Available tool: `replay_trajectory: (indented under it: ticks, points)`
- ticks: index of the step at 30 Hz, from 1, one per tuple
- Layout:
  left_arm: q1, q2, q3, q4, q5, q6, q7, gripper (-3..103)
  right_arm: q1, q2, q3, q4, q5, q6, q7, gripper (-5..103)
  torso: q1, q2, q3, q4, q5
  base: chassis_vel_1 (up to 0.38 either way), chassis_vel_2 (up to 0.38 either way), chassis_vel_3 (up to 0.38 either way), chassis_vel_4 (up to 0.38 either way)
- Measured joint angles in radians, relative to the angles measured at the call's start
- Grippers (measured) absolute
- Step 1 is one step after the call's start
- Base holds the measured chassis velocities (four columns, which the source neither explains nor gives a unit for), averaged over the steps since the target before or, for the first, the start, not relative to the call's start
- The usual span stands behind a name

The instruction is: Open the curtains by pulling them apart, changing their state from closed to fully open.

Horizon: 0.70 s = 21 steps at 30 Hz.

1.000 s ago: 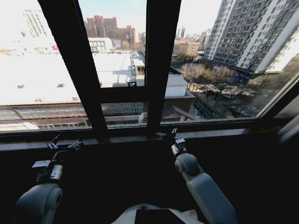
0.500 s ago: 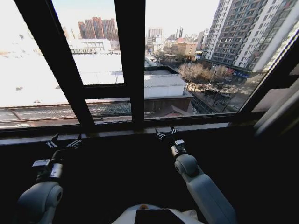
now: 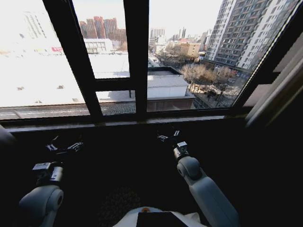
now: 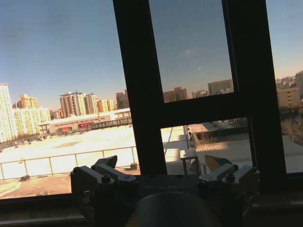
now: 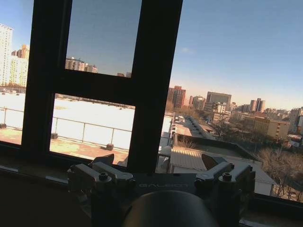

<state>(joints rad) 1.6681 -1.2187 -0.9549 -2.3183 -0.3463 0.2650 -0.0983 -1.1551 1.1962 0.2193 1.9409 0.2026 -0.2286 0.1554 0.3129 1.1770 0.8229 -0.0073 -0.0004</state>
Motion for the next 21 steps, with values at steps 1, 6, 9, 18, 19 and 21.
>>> replay_trajectory:
  ticks: [1,6,9,18,19,21]
  points:
    - [0.001,-0.001,0.000,-0.002,0.001,0.000,0.000,100,-0.001,0.000,0.000,0.000,0.000,0.002,0.000,100,0.000,0.000,0.000,-0.0001,0.0002,0.013,-0.201,-0.045,0.150]
    - [0.005,-0.007,0.001,-0.004,0.004,-0.002,0.000,100,-0.005,-0.002,0.001,-0.005,0.000,0.014,0.000,100,0.001,-0.001,0.001,-0.0003,0.0003,-0.021,-0.179,0.001,0.159]
    - [0.007,-0.008,0.001,-0.004,0.005,-0.004,0.000,100,-0.004,-0.002,0.001,-0.009,0.000,0.017,-0.001,100,0.002,-0.001,0.001,-0.0003,0.0007,-0.076,-0.174,0.091,0.198]
    - [-0.003,0.004,0.002,0.007,0.005,-0.016,0.000,100,0.007,0.000,-0.001,-0.025,-0.001,0.022,-0.008,100,0.001,-0.001,0.001,-0.0002,0.0008,-0.030,-0.246,0.041,0.284]
    - [-0.007,0.005,0.005,0.012,0.005,-0.016,-0.001,100,0.007,0.002,-0.002,-0.032,-0.003,0.030,-0.009,100,0.001,-0.001,0.000,0.0000,0.0009,0.111,-0.216,-0.080,0.247]
    - [-0.010,0.006,0.008,0.015,0.004,-0.016,-0.001,100,0.008,0.003,-0.002,-0.039,-0.011,0.037,-0.009,100,0.000,-0.001,0.000,0.0000,0.0008,0.150,-0.216,-0.080,0.182]
